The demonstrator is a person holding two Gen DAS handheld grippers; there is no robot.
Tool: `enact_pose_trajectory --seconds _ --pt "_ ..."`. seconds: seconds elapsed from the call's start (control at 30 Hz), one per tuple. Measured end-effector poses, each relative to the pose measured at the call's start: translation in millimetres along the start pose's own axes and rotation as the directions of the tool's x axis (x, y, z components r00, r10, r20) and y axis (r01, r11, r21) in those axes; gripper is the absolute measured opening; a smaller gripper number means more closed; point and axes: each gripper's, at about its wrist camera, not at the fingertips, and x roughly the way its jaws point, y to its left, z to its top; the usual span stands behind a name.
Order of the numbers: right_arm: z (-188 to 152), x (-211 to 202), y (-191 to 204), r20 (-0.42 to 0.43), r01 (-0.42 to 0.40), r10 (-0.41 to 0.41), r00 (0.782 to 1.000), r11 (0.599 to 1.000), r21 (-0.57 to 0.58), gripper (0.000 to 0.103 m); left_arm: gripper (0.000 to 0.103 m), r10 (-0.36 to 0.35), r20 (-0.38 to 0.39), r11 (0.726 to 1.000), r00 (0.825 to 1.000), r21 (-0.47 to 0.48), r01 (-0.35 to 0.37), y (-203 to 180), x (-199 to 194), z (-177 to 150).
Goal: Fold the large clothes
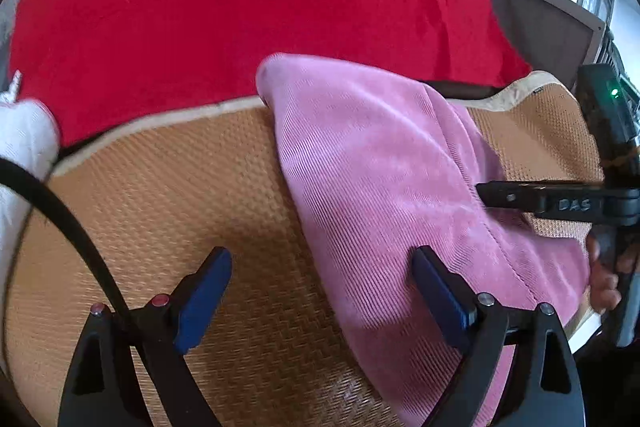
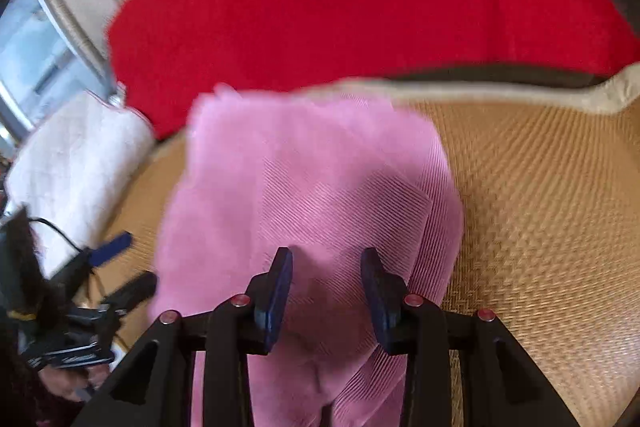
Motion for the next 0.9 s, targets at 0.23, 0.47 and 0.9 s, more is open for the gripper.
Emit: enact_pose_trajectory --seconds 0.23,0.47,0.9 --pt "-6 -13 -11 0.033 -0.037 0.036 0.999 0.999 0.032 0.037 0.093 0.010 0.022 1.000 1.000 -0.008 -0.010 -1 -9 -1" --pt "-25 -65 -15 0.137 -0.101 0.098 0.986 0.995 0.017 0.040 0.092 0.072 0.099 0.997 0.993 -0.016 -0.070 0 -38 -4" --pt "-30 -44 -3 0.014 -0.038 0.039 0.999 0.999 -0.036 0.040 0.092 0.175 0.159 0.982 0.972 0.047 -0.185 -22 -49 -6"
